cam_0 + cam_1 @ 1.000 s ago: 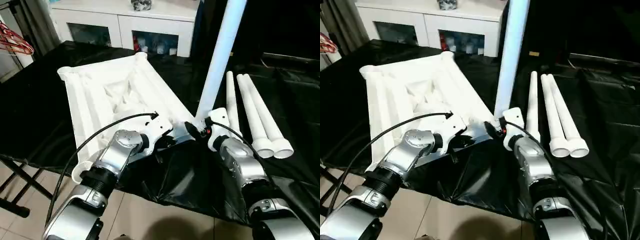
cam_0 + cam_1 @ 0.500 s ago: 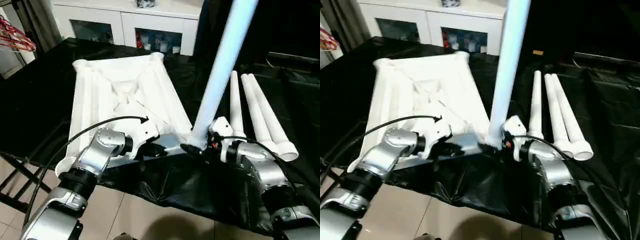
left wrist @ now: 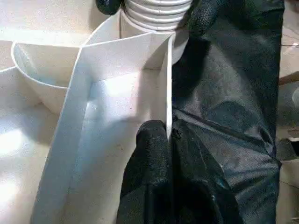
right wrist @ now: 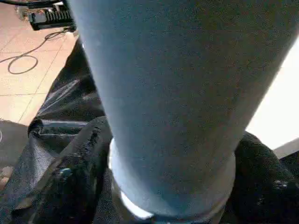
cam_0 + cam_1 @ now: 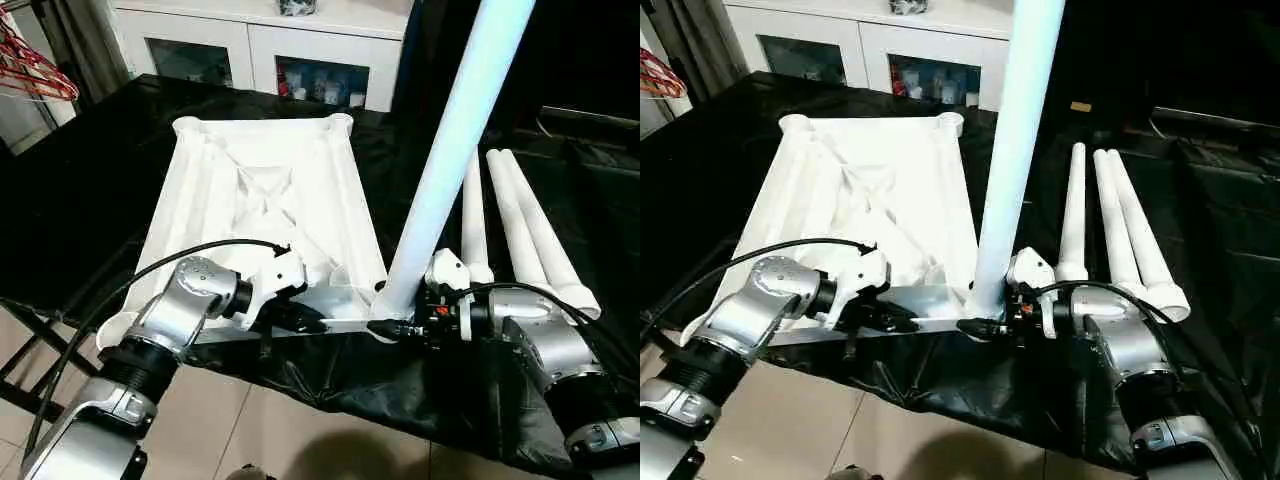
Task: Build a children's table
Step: Rotate leg to tighten
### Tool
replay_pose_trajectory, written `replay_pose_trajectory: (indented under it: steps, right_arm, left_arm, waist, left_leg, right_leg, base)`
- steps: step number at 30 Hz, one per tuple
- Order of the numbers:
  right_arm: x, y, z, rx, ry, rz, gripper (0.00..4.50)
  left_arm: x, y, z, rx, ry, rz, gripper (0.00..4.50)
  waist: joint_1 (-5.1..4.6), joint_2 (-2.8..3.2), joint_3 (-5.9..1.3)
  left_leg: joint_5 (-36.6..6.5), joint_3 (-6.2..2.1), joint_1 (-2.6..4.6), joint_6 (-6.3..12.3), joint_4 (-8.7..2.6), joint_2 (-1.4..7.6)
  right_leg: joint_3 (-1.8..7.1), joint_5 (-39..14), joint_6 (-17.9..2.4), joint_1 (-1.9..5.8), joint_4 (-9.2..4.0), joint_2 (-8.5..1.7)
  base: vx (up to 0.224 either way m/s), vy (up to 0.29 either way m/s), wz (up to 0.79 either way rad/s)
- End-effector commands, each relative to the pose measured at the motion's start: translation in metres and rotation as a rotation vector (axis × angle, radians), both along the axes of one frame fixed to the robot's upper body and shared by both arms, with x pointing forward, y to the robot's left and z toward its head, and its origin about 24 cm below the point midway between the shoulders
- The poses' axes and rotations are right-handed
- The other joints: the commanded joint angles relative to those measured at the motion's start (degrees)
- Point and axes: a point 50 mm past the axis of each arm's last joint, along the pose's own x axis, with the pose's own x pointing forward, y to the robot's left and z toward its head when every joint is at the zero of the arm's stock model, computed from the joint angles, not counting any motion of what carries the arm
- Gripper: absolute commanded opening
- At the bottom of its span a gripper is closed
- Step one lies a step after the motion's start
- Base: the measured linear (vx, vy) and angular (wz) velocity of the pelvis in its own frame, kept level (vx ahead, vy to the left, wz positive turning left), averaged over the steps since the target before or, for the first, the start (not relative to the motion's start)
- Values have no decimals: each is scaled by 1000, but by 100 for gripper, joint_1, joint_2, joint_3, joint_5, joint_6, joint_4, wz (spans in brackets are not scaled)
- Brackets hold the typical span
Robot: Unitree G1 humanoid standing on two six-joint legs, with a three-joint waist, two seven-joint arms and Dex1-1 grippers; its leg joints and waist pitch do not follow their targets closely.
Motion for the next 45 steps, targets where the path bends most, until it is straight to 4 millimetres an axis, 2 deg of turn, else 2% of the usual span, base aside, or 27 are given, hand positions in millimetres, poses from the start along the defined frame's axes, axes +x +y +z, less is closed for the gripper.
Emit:
replay_pose_trajectory:
  steps: [1, 3, 6, 10, 11, 12, 13, 14, 16, 17, 18, 19, 21, 23, 25, 28, 30, 31, 33, 35, 37, 38, 39, 40, 42, 45]
  right_arm:
    - [-7, 7, -9, -11, 43, 35, 317]
    - [-7, 11, -12, -7, 35, 9, 288]
    - [-5, 14, -16, 0, 30, -50, 284]
    - [7, 23, -28, -28, 0, -270, 275]
    - [10, 24, -29, -34, -7, -315, 275]
    - [14, 27, -33, -41, -9, -400, 274]
    - [20, 32, -37, -39, 0, -507, 274]
    - [26, 37, -41, -37, 17, -637, 274]
    - [28, 39, -42, -38, 23, -689, 274]
    - [34, 43, -44, -20, 43, -800, 274]
    - [36, 46, -44, -12, 44, -832, 274]
    - [37, 49, -44, -7, 41, -857, 274]
    - [39, 55, -42, -1, 28, -869, 274]
    - [40, 64, -40, 28, 26, -848, 329]
    - [40, 71, -37, 55, 23, -818, 346]
    - [39, 73, -35, 83, 24, -764, 371]
    - [41, 66, -32, 60, -4, -745, 390]
    - [41, 61, -31, 48, -17, -731, 390]
    - [41, 50, -27, 25, -49, -671, 390]
    - [39, 41, -24, 18, -62, -609, 390]
    - [36, 32, -21, 17, -70, -528, 390]
    - [35, 31, -21, 17, -71, -519, 390]
    - [32, 25, -18, 8, -78, -464, 390]
    - [32, 25, -18, 8, -78, -464, 390]
    - [25, 12, -14, 11, -63, -360, 390]
    - [19, 6, -11, 16, -51, -287, 390]
  left_arm:
    - [-2, -9, 2, -16, -12, -42, 0]
    - [1, -13, 1, -27, -28, -6, 0]
    - [5, -18, 1, -43, -54, 43, 0]
    - [16, -33, 2, -77, -108, 186, 0]
    - [18, -35, 2, -79, -115, 208, 0]
    - [20, -40, 2, -79, -126, 244, 0]
    - [23, -47, 2, -71, -139, 288, 0]
    - [27, -54, 1, -61, -155, 350, 0]
    - [28, -56, 1, -59, -157, 371, 0]
    - [32, -63, 1, -59, -166, 430, 0]
    - [34, -67, 1, -57, -173, 451, 0]
    - [35, -69, 1, -55, -181, 469, 0]
    - [36, -74, 0, -48, -195, 483, 0]
    - [36, -80, 0, -46, -203, 481, 0]
    - [33, -84, 0, -55, -199, 456, 0]
    - [29, -83, -1, -57, -193, 403, 0]
    - [27, -80, -1, -61, -204, 368, 0]
    - [26, -77, -2, -65, -207, 350, 0]
    - [23, -71, -2, -76, -198, 305, 0]
    - [20, -66, -2, -86, -184, 259, 0]
    - [16, -60, -1, -95, -169, 206, 0]
    - [15, -60, -1, -96, -167, 200, 0]
    - [12, -54, -1, -96, -157, 158, 0]
    - [12, -54, -1, -96, -157, 158, 0]
    - [9, -43, -1, -91, -141, 107, 0]
    - [6, -38, 0, -92, -120, 65, 0]
  waist:
    - [-7, -42, -315]
    - [5, -53, -308]
    - [-6, -49, -300]
    - [-75, -58, -240]
    - [-96, -70, -227]
    - [-119, -71, -230]
    - [-128, -68, -232]
    - [-182, -57, -219]
    - [-212, -62, -239]
    - [-203, -42, -248]
    - [-217, -41, -247]
    - [-222, -47, -247]
    - [-198, -44, -270]
    - [-181, -45, -279]
    - [-161, -50, -282]
    - [-153, -46, -275]
    - [-156, -31, -268]
    - [-155, -44, -264]
    - [-154, -37, -269]
    - [-152, -42, -280]
    - [-137, -45, -281]
    - [-126, -43, -296]
    - [-124, -14, -288]
    - [-116, -19, -294]
    - [-103, -26, -302]
    - [-96, -13, -299]
  left_leg:
    - [-684, -82, 85, 527, -346, 343]
    - [-732, -81, 82, 500, -348, 338]
    - [-824, -86, 85, 443, -359, 342]
    - [-1299, -98, 124, 156, -421, 322]
    - [-1459, -113, 137, 63, -436, 311]
    - [-1509, -121, 143, 31, -437, 312]
    - [-1500, -128, 139, 17, -443, 316]
    - [-1525, -132, 131, -34, -460, 308]
    - [-1551, -154, 125, -105, -469, 297]
    - [-1512, -139, 140, -73, -453, 302]
    - [-1512, -123, 142, -57, -443, 295]
    - [-1512, -133, 130, -44, -453, 290]
    - [-1354, -117, 118, 36, -431, 293]
    - [-1218, -114, 91, 105, -425, 287]
    - [-1101, -110, 82, 174, -420, 292]
    - [-1141, -109, 86, 228, -425, 294]
    - [-1246, -111, 90, 213, -433, 297]
    - [-1270, -119, 77, 215, -443, 296]
    - [-1250, -115, 78, 223, -433, 298]
    - [-1145, -110, 62, 297, -419, 301]
    - [-1056, -97, 81, 352, -409, 302]
    - [-951, -99, 62, 397, -395, 309]
    - [-899, -96, 72, 422, -397, 317]
    - [-867, -97, 72, 433, -392, 320]
    - [-792, -94, 60, 498, -380, 321]
    - [-812, -82, 63, 545, -371, 331]
  right_leg:
    - [238, -13, -1508, 238, -339, -496]
    - [238, -118, -1491, 241, -352, -502]
    - [243, -308, -1454, 230, -369, -508]
    - [260, -1242, -1303, 187, -479, -526]
    - [262, -1686, -1183, 189, -516, -537]
    - [276, -1906, -1092, 182, -541, -551]
    - [278, -1927, -1063, 182, -541, -549]
    - [278, -1967, -1059, 159, -543, -533]
    - [260, -2080, -990, 179, -545, -534]
    - [276, -1932, -991, 160, -555, -541]
    - [290, -1844, -1013, 138, -555, -528]
    - [279, -1783, -1029, 155, -548, -522]
    - [284, -1424, -1060, 170, -529, -529]
    - [277, -1224, -1072, 194, -509, -526]
    - [273, -964, -1109, 203, -487, -517]
    - [269, -961, -1141, 204, -490, -525]
    - [271, -1130, -1130, 198, -505, -524]
    - [269, -1210, -1100, 207, -518, -529]
    - [269, -1156, -1094, 215, -513, -522]
    - [274, -945, -1132, 231, -490, -527]
    - [274, -826, -1178, 222, -482, -518]
    - [271, -658, -1230, 240, -452, -526]
    - [266, -510, -1290, 225, -440, -506]
    - [261, -436, -1312, 232, -431, -506]
    - [245, -159, -1373, 260, -394, -487]
    - [241, -85, -1454, 242, -377, -485]
  base:
    - [0, 0, 0]
    - [0, 0, 0]
    - [0, 0, 0]
    - [0, 0, 0]
    - [0, 0, 0]
    - [0, 0, 0]
    - [0, 0, 0]
    - [0, 0, 0]
    - [0, 0, 0]
    - [0, 0, 0]
    - [0, 0, 0]
    - [0, 0, 0]
    - [0, 0, 0]
    - [0, 0, 0]
    - [0, 0, 0]
    - [0, 0, 0]
    - [0, 0, 0]
    - [0, 0, 0]
    - [0, 0, 0]
    - [0, 0, 0]
    - [0, 0, 0]
    - [0, 0, 0]
    - [0, 0, 0]
    - [0, 0, 0]
    - [0, 0, 0]
    - [0, 0, 0]
